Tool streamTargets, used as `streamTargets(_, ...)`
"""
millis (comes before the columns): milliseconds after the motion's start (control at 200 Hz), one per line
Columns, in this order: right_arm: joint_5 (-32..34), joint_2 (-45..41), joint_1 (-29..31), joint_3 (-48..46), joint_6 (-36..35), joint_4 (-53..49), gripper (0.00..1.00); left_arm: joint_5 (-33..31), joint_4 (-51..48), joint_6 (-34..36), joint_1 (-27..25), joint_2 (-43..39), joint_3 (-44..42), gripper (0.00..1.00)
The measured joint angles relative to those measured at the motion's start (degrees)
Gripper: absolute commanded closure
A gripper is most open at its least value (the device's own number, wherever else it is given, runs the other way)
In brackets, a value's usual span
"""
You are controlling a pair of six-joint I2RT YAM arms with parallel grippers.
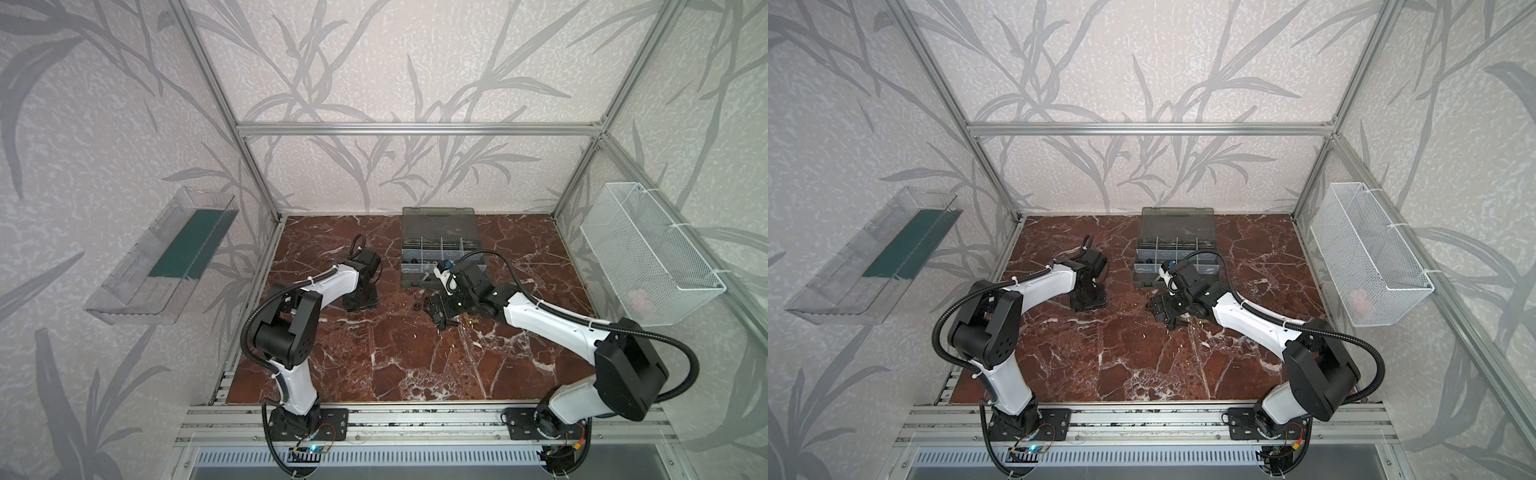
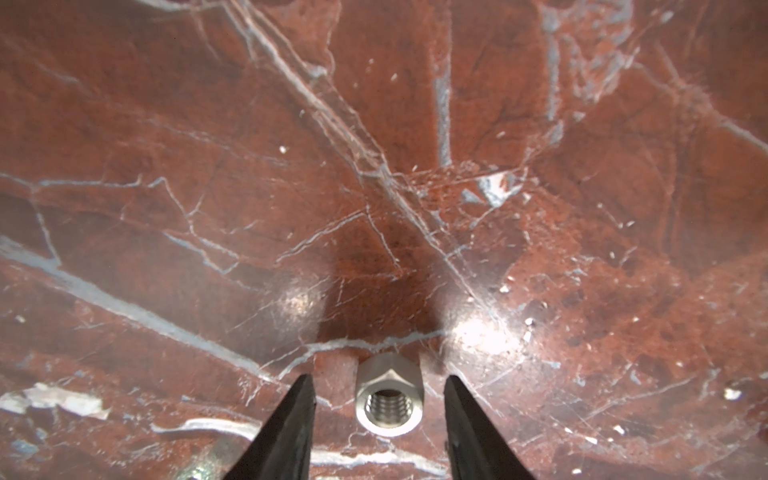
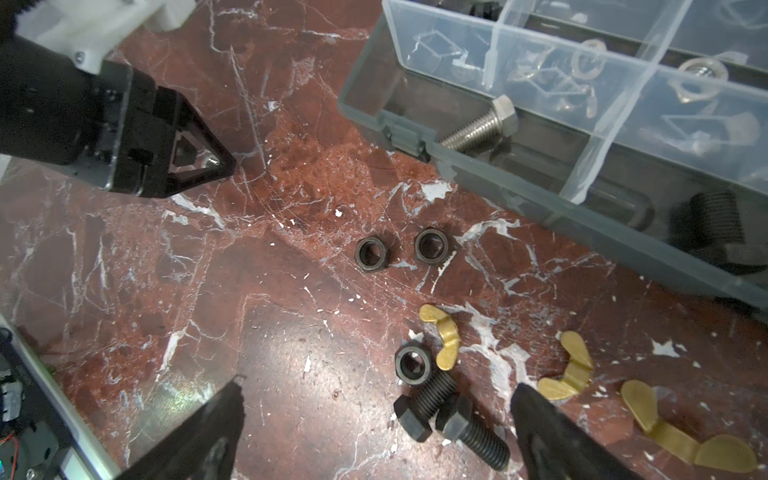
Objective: Sort the screws and nuts into containers
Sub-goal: 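Move the left gripper down over a silver hex nut while the right gripper draws back, then close the left gripper on the silver hex nut, then lift the silver hex nut with the left gripper over a box compartment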
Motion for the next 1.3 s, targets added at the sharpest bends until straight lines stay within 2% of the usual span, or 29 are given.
streamTargets(200, -1.3, -2.5, 0.0, -2.4, 0.8, 4.2, 0.01, 0.0, 0.2, 0.3, 0.0, 0.0, 0.0, 0.60)
streamTargets(550, -1.7, -2.7, 0.0, -2.4, 1.9, 5.8, 0.01, -0.1, 0.9, 0.3, 0.0, 1.1, -0.1, 0.61)
streamTargets(980, -1.7, -2.7, 0.0, -2.4, 2.2, 6.0, 0.01, -0.4, 1.4, 0.3, 0.0, 1.1, -0.3, 0.81)
streamTargets(1300, -2.1, -2.8, -1.9, -3.1, 3.7, 6.3, 0.01, 1.9, 1.7, 1.5, -0.4, 0.5, -0.1, 0.85)
